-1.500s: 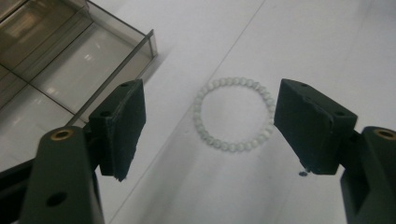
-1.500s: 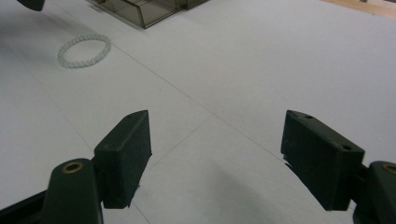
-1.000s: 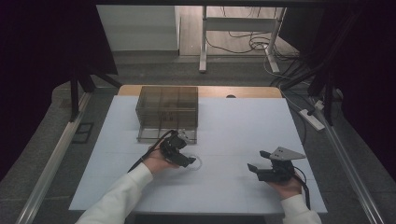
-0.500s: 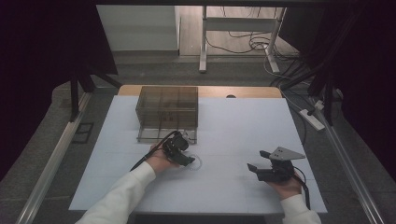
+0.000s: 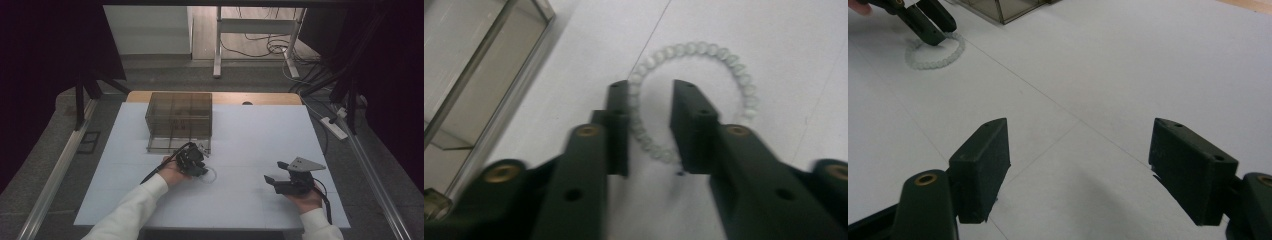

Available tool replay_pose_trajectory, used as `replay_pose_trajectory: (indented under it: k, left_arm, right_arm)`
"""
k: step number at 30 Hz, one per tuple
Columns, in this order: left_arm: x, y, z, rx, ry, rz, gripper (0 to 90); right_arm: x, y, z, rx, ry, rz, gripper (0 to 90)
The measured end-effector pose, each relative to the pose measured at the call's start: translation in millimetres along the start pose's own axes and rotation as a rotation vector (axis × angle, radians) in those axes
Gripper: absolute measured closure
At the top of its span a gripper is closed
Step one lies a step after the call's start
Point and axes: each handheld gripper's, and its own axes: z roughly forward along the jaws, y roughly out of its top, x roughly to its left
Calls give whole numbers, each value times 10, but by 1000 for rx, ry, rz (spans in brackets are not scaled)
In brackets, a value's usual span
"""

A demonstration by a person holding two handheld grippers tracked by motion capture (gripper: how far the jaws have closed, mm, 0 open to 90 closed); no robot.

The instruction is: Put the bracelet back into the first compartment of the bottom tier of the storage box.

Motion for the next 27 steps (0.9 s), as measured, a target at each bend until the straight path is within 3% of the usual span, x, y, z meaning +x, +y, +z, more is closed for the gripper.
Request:
replay_pose_trajectory:
  k: [2, 10, 19, 27]
  left_arm:
    - [-20, -4, 6, -7, 2, 11, 848]
    - [-25, -32, -6, -37, 12, 14, 856]
    - [15, -53, -179, -155, -23, -14, 856]
    - [24, -67, -308, -219, -32, -25, 856]
  right_arm:
    - [0, 0, -1, 0, 1, -2, 244]
    - [0, 0, -6, -2, 2, -4, 243]
    - [-6, -4, 2, 4, 2, -1, 242]
    - [-11, -3, -4, 1, -3, -1, 240]
